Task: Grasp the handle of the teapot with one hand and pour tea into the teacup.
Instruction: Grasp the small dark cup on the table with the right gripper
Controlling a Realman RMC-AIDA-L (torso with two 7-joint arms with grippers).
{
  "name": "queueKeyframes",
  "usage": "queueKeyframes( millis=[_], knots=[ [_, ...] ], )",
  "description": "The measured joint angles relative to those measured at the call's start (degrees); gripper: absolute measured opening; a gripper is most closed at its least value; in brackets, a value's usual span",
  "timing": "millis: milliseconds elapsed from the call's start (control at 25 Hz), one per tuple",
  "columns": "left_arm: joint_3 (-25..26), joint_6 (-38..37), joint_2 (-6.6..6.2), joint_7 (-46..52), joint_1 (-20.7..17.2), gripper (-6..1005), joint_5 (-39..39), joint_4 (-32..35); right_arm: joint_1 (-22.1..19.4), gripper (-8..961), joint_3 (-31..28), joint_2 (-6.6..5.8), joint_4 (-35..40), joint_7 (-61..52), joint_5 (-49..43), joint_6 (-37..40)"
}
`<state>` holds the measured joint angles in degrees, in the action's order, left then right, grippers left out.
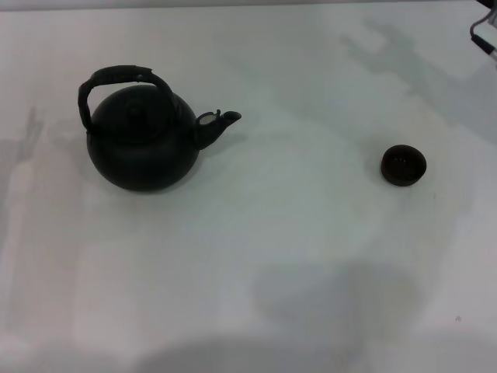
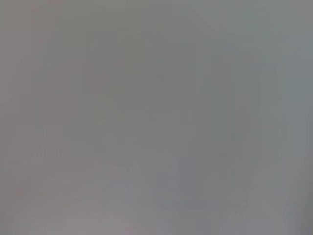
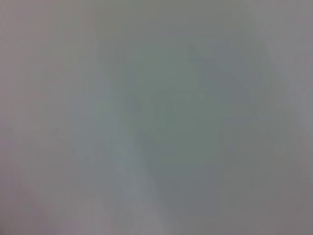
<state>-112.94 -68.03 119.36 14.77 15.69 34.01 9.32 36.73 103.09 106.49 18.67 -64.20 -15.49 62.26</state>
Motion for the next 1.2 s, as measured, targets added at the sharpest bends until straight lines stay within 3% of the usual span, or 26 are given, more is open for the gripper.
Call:
queueKeyframes(
  millis=[160, 280, 640, 760, 840, 1000, 1200],
  knots=[
    [0.00, 0.00, 0.00, 0.00, 0.08, 888, 0.00, 0.00, 3.30, 744, 0.02, -3.36, 0.01, -6.61, -11.43, 5.49],
    [0.00, 0.00, -0.01, 0.00, 0.42, 888, 0.00, 0.00, 5.69, 743, 0.04, -5.14, 0.08, -10.29, -18.58, 8.07],
    [0.23, -0.01, -0.31, 0.00, 0.79, 888, 0.32, 0.00, 11.53, 741, -1.54, -8.70, 7.97, -25.11, -45.48, 9.52],
    [0.43, -0.01, -0.35, 0.00, 0.66, 888, 0.52, -0.09, 13.31, 740, -5.84, -8.52, 11.61, -32.32, -58.40, 9.30],
    [0.52, -0.03, -0.32, 0.00, 0.42, 888, 0.74, -0.06, 14.65, 740, -8.99, -7.67, 13.82, -37.29, -68.14, 9.31],
    [0.60, -0.62, -0.15, 0.00, 0.11, 888, 1.31, -0.01, 16.74, 739, -13.19, -5.19, 19.44, -46.33, -85.08, 10.59],
    [0.62, -0.69, -0.13, 0.00, 0.04, 888, 1.38, 0.00, 19.46, 737, -13.68, -1.48, 25.14, -56.12, -102.23, 13.78]
  ],
)
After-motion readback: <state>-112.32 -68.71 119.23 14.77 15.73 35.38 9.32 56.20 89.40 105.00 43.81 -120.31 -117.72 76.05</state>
